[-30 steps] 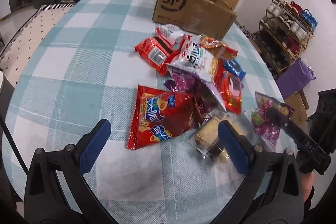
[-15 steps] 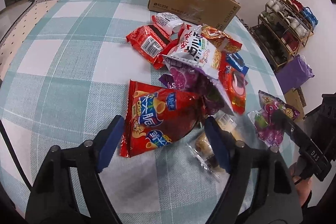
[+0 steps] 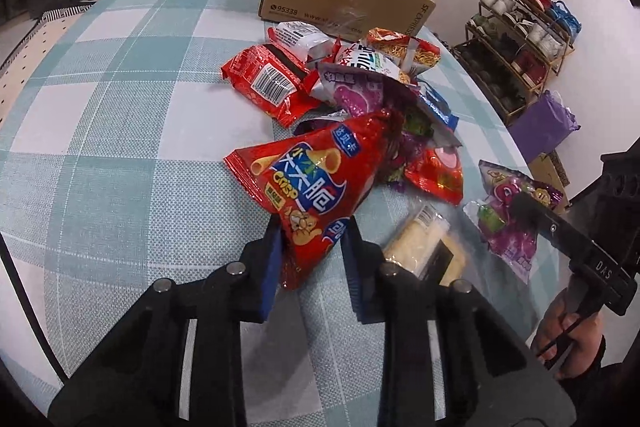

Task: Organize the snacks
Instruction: 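Grasp the red chip bag with the left gripper while the right gripper holds the purple bag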

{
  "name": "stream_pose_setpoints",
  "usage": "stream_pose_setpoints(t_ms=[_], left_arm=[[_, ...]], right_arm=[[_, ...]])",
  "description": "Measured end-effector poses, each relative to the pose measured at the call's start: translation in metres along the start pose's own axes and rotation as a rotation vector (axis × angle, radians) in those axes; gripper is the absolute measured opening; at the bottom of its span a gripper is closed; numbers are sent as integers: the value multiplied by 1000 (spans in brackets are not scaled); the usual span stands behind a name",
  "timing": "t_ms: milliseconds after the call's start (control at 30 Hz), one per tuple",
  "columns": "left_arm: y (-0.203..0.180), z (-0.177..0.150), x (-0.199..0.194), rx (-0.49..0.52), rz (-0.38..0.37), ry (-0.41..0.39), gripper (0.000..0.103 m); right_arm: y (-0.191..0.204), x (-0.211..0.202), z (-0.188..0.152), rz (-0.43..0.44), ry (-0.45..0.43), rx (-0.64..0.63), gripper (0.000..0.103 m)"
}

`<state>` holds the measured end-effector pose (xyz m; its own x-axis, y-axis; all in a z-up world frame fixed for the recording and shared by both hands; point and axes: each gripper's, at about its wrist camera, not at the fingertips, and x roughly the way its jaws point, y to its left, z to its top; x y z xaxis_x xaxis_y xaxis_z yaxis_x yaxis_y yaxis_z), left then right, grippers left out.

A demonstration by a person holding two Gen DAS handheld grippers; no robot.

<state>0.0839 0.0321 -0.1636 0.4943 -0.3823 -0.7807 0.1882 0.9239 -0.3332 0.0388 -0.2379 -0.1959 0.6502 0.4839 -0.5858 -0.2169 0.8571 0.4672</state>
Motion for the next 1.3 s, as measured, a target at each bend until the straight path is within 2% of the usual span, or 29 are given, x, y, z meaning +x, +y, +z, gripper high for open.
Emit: stream_pose_setpoints(t_ms=[333, 467, 1300], left_arm=[[10, -4, -10, -39, -37, -18, 21], [14, -8, -22, -41, -62, -59, 20], [20, -20, -72, -19, -69, -147, 17]], right_arm=[[3, 0, 3, -8, -5, -6, 48], [8, -2, 4, -6, -9, -16, 48], [36, -7, 6, 4, -12, -66, 48]])
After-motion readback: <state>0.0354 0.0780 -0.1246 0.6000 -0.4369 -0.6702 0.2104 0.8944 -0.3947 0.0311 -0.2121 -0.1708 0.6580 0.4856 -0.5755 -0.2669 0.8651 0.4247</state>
